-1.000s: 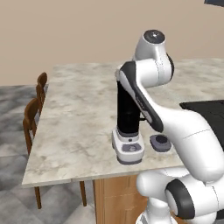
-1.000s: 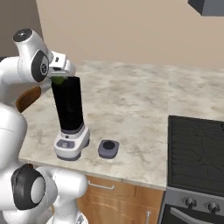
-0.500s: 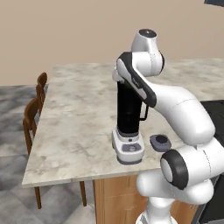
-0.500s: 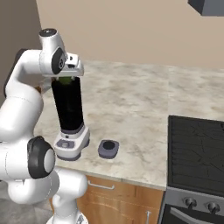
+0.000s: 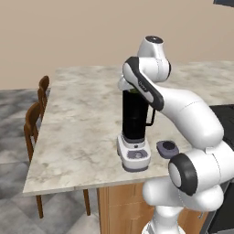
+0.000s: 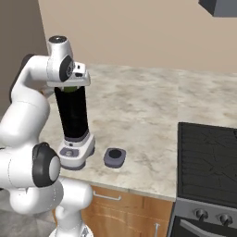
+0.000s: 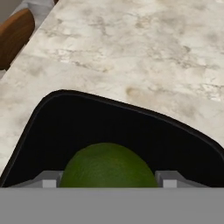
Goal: Grab the lemon and lime from the fridge, place them in the blender, close the lid, and turn on the blender to create a marinade.
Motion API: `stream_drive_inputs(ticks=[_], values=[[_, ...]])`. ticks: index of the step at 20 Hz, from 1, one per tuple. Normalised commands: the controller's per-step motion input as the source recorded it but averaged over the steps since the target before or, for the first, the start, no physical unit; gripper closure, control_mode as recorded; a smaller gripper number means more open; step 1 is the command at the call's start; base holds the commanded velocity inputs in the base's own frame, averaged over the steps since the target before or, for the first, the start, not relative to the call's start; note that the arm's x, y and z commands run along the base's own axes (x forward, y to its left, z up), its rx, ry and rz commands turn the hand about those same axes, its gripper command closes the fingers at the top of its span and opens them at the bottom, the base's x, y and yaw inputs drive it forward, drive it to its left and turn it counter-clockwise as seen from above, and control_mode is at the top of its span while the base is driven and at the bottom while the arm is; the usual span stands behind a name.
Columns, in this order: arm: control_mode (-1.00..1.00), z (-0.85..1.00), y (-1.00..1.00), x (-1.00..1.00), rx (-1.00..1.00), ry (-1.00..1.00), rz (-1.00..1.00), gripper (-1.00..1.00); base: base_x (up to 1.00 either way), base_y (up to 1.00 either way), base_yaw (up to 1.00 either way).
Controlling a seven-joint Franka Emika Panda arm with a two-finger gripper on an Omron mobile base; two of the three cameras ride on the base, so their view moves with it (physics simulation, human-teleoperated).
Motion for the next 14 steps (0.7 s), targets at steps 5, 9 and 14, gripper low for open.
stream_drive_inputs(ticks=[5,9,14], values=[[-1.00,-0.40,0.03,-0.02,0.00,0.03,0.01,-1.00,0.00,0.00,0.00],[-1.00,-0.04,0.00,-0.04,0.00,0.00,0.00,-1.00,0.00,0.00,0.00],[-1.00,0.07,0.00,-0.14,0.00,0.00,-0.04,-1.00,0.00,0.00,0.00]])
